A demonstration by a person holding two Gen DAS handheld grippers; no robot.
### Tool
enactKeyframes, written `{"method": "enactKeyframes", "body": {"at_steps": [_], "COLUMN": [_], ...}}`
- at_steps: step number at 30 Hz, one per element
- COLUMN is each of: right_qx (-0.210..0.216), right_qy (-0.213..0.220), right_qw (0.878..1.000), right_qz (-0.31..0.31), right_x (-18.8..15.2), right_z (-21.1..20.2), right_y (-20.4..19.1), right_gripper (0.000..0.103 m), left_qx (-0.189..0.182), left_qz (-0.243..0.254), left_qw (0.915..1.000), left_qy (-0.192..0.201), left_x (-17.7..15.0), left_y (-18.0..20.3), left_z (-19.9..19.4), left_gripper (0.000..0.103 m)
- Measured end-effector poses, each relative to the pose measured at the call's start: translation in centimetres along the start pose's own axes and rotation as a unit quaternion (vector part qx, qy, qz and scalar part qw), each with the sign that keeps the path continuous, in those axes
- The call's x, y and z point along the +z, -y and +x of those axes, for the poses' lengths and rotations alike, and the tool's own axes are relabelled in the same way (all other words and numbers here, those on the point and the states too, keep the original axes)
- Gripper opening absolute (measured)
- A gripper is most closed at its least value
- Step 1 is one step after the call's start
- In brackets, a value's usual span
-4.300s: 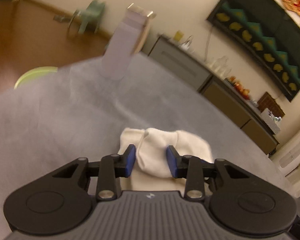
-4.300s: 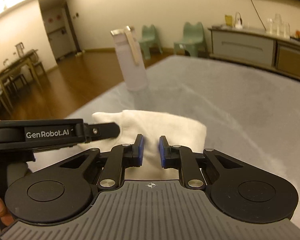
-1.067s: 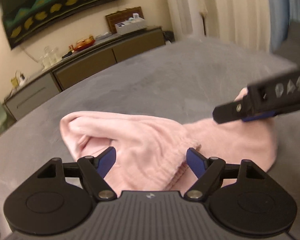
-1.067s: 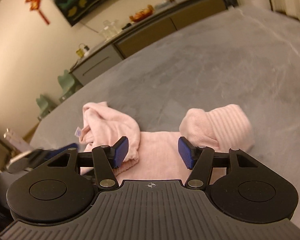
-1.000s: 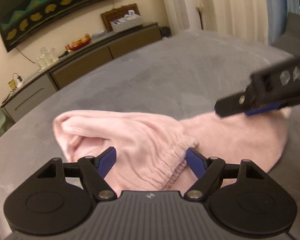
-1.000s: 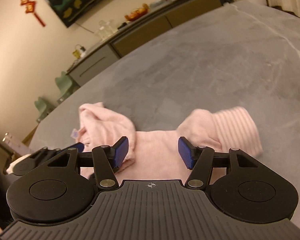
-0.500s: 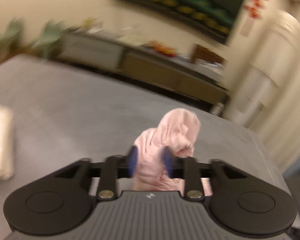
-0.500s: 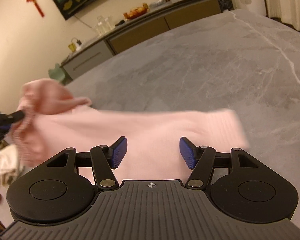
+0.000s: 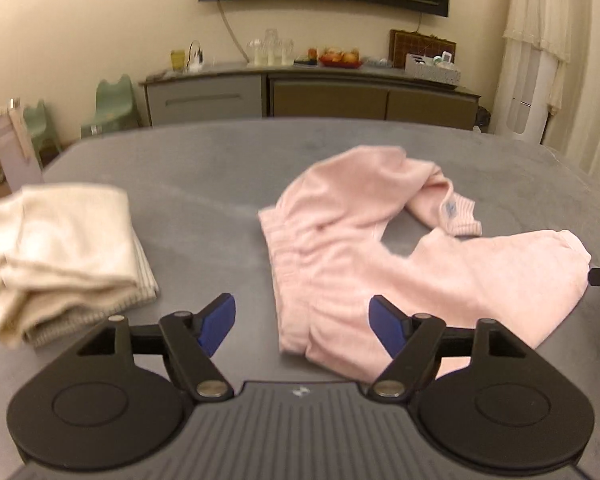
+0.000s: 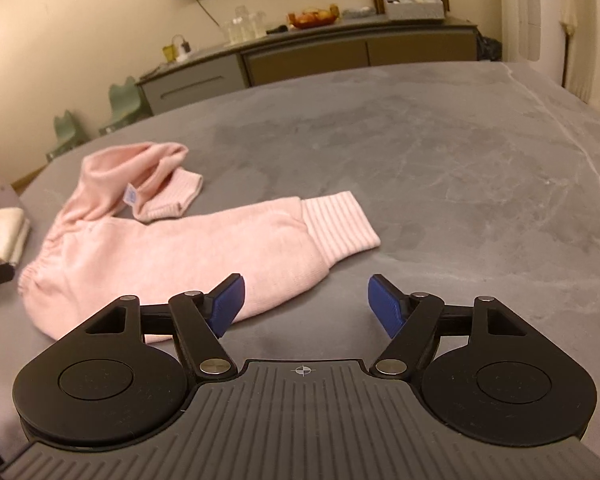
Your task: Fold clothes
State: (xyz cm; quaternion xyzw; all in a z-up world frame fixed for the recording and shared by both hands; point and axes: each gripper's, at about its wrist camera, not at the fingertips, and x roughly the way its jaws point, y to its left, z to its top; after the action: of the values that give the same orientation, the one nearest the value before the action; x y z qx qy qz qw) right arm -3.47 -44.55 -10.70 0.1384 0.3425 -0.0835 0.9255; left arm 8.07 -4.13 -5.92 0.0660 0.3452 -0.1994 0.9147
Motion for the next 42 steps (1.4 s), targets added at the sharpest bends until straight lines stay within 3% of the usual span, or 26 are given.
{"method": "enactKeyframes", "body": {"at_steps": [2,4,5,6,7,8,11,14,18,21,23,24,27,29,30,31,32,34,36,38,42], "right_qx": [-0.006,-0.012,-0.014,-0.016,-0.019,-0.021,-0.011,0.003,0.015,0.017,0.019,0.02,0.022,0.025,0.032,0.038,0.044,0.022,0.019,0.07,0.118], "right_qy": [-0.004,-0.001,0.002,0.004,0.006,0.008,0.036,0.071,0.135,0.175,0.202,0.213,0.197,0.184,0.157,0.13,0.103,0.067,0.054,0.042,0.005], "right_qw": [1.0,1.0,1.0,0.999,0.998,0.997,0.997,0.997,0.99,0.984,0.979,0.976,0.98,0.982,0.987,0.991,0.994,0.997,0.997,0.995,0.989], "right_qz": [0.0,-0.014,-0.025,-0.038,-0.054,-0.067,-0.062,-0.044,-0.025,-0.026,-0.026,-0.027,-0.026,-0.025,-0.023,-0.02,-0.021,-0.034,-0.058,-0.064,-0.093], "right_x": [0.2,0.4,0.4,0.4,0.3,0.3,0.8,1.7,4.5,7.7,9.8,10.9,15.5,18.5,19.9,21.2,21.9,21.1,18.6,15.3,9.6], "right_z": [0.9,1.6,1.8,2.0,2.1,2.1,0.8,-1.4,-7.5,-11.9,-14.8,-16.1,-13.6,-11.8,-8.9,-6.0,-2.6,2.9,5.2,6.0,7.8], "right_y": [-0.2,-0.7,-1.0,-1.3,-1.7,-2.0,-1.7,-1.1,-0.1,0.2,0.4,0.5,0.1,-0.2,-0.9,-1.5,-2.3,-3.8,-5.1,-6.1,-9.1], "right_gripper": [0.073,0.07,0.063,0.055,0.029,0.009,0.005,0.005,0.005,0.005,0.005,0.005,0.005,0.005,0.006,0.016,0.035,0.062,0.06,0.06,0.06], "left_qx": [-0.011,-0.019,-0.021,-0.02,-0.022,-0.029,-0.064,-0.118,-0.19,-0.236,-0.241,-0.23,-0.18,-0.125,-0.1,-0.077,-0.05,-0.032,-0.031,-0.026,-0.038], "left_qz": [-0.005,-0.005,-0.005,-0.005,-0.005,-0.01,-0.05,-0.091,-0.138,-0.163,-0.172,-0.175,-0.189,-0.198,-0.203,-0.207,-0.21,-0.219,-0.214,-0.185,-0.13], "left_qw": [0.9999,0.9996,0.9994,0.9993,0.9994,0.9992,0.9966,0.9887,0.9687,0.947,0.9396,0.9409,0.9513,0.9629,0.9675,0.9715,0.9747,0.9749,0.9762,0.9824,0.9907], "left_qy": [-0.008,-0.021,-0.029,-0.031,-0.026,-0.028,-0.017,0.019,0.082,0.144,0.172,0.176,0.164,0.134,0.112,0.086,0.059,0.028,0.02,0.006,-0.015], "left_x": [0.0,-0.2,-0.5,-0.7,-0.7,-0.6,0.0,2.1,6.2,10.8,14.0,15.5,19.7,21.5,21.8,21.6,20.8,18.1,14.9,12.3,9.2], "left_y": [-0.3,-0.6,-0.6,-0.5,-0.4,-0.4,-1.2,-2.1,-2.9,-3.0,-2.9,-2.8,-2.8,-2.5,-2.5,-2.9,-3.6,-5.1,-6.2,-6.4,-5.6], "left_z": [1.2,2.5,3.0,3.2,3.3,3.3,2.0,-1.5,-7.0,-11.6,-13.1,-12.7,-8.7,-3.8,-0.9,1.8,4.2,6.7,7.3,7.5,8.1], "left_gripper": [0.075,0.066,0.041,0.026,0.023,0.02,0.018,0.017,0.016,0.016,0.016,0.016,0.017,0.017,0.021,0.022,0.022,0.022,0.023,0.024,0.026]}}
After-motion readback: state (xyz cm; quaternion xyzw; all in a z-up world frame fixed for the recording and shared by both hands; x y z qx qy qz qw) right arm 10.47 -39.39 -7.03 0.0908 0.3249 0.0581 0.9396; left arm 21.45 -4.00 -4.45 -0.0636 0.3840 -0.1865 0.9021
